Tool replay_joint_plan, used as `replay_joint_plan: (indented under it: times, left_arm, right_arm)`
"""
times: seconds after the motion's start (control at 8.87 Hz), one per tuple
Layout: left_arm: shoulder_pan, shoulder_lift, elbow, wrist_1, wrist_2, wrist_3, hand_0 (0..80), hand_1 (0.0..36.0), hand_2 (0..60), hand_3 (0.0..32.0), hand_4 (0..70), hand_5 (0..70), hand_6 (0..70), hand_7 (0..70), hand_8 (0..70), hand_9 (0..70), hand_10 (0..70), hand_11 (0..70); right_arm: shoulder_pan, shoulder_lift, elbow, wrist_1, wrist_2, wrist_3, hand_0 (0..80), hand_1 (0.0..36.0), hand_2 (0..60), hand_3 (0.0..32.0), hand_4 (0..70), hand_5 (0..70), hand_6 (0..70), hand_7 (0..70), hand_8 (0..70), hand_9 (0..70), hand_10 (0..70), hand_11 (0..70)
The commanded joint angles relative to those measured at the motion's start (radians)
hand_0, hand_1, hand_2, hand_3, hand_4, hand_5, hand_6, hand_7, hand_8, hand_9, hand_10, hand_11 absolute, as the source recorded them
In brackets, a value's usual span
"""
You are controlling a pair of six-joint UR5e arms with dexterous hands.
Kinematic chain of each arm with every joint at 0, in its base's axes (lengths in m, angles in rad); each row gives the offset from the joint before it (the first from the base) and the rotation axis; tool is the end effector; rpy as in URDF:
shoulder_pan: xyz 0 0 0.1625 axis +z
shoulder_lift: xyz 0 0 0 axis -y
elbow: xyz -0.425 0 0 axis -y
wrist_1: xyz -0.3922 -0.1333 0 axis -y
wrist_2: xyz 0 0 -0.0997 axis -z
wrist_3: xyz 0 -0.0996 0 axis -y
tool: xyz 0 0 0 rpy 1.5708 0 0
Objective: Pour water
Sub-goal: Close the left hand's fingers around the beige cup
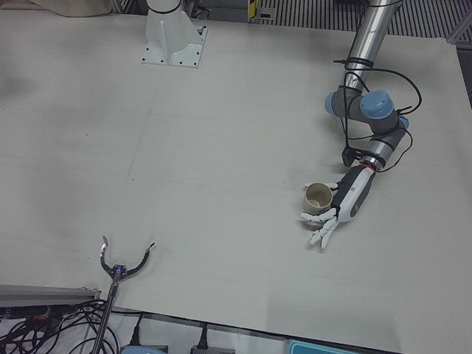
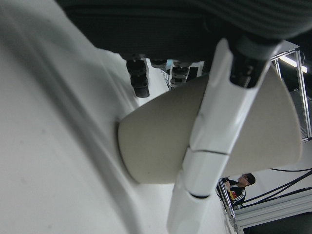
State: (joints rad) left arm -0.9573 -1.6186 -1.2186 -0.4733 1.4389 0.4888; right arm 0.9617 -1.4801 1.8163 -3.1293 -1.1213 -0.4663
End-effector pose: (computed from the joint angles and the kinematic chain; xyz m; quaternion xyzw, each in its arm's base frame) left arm 0.1731 -0.5001 0.7862 -0.0051 0.7637 -0.5746 0.2941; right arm -0.1567 -0.5333 0.5194 0.0706 -0.8055 0.5739 0.1297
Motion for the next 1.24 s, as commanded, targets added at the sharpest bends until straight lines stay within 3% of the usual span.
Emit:
replay_joint_plan:
  times: [0.0, 0.11, 0.23, 0.34, 0.45, 0.68, 0.9, 1.13]
  left_arm:
    - [0.0, 0.003, -0.002, 0.027, -0.002, -0.027, 80.0, 36.0, 0.0, 0.0, 43.8, 70.0, 10.0, 8.5, 2.7, 0.3, 10.7, 20.3]
    - [0.0, 0.005, -0.002, 0.03, -0.002, -0.039, 80.0, 36.0, 9.0, 0.0, 52.9, 70.0, 10.7, 10.4, 3.6, 0.6, 11.0, 20.4]
    - [-0.001, 0.006, -0.006, 0.048, -0.003, -0.056, 80.0, 36.0, 17.4, 0.0, 67.3, 70.0, 14.4, 16.5, 5.0, 2.3, 12.2, 21.8]
    - [-0.001, 0.009, -0.007, 0.073, -0.024, -0.087, 80.0, 36.0, 35.0, 0.0, 70.0, 70.0, 20.5, 22.1, 8.0, 6.1, 14.1, 24.2]
    - [-0.004, 0.017, -0.009, 0.094, -0.049, -0.126, 80.0, 36.0, 60.0, 0.0, 70.0, 70.0, 27.2, 27.4, 11.1, 10.2, 15.6, 26.3]
    - [-0.011, 0.038, -0.05, 0.11, -0.058, -0.224, 80.0, 36.0, 60.0, 0.0, 70.0, 70.0, 36.8, 36.1, 16.0, 17.1, 18.5, 30.6]
    - [-0.009, 0.132, -0.197, 0.143, -0.058, -0.254, 80.0, 36.0, 60.0, 0.0, 70.0, 70.0, 36.2, 36.9, 16.4, 18.2, 17.6, 29.2]
    - [-0.009, 0.155, -0.249, 0.147, -0.051, -0.294, 80.0, 36.0, 60.0, 0.0, 70.0, 70.0, 35.7, 35.3, 16.2, 17.7, 17.0, 28.4]
  right_arm:
    - [0.002, 0.0, 0.0, 0.0, 0.0, 0.0, 58.3, 24.7, 23.0, 0.0, 3.2, 16.4, 57.6, 44.6, 21.0, 18.3, 0.0, 0.0]
    - [0.0, 0.0, 0.0, 0.0, 0.0, 0.0, 58.3, 24.7, 22.8, 0.0, 3.2, 16.4, 57.4, 44.8, 20.9, 18.2, 0.0, 0.0]
    - [-0.001, 0.001, 0.0, 0.0, 0.0, 0.0, 58.1, 24.7, 22.8, 0.0, 3.0, 16.3, 57.2, 44.6, 20.8, 18.1, 0.0, 0.0]
    - [0.0, 0.001, 0.0, 0.0, 0.0, 0.0, 58.1, 24.7, 22.6, 0.0, 3.3, 16.3, 57.2, 44.7, 20.7, 18.0, 0.0, 0.0]
    - [0.002, 0.001, 0.001, 0.0, 0.0, 0.002, 58.2, 24.6, 22.3, 0.0, 3.3, 16.3, 57.2, 45.1, 20.7, 18.1, 0.0, 0.0]
    - [0.012, 0.006, 0.009, 0.0, 0.0, 0.003, 58.1, 24.5, 22.3, 0.0, 2.9, 16.2, 56.8, 45.2, 20.6, 18.1, 0.0, 0.0]
    - [0.017, 0.012, 0.024, 0.0, 0.0, 0.0, 58.2, 24.5, 22.6, 0.0, 4.0, 16.2, 57.5, 46.3, 20.5, 18.1, 0.0, 0.0]
    - [0.022, 0.014, 0.035, 0.0, 0.002, 0.0, 58.9, 24.9, 23.5, 0.0, 7.0, 16.5, 59.8, 49.2, 20.9, 18.5, 0.0, 0.0]
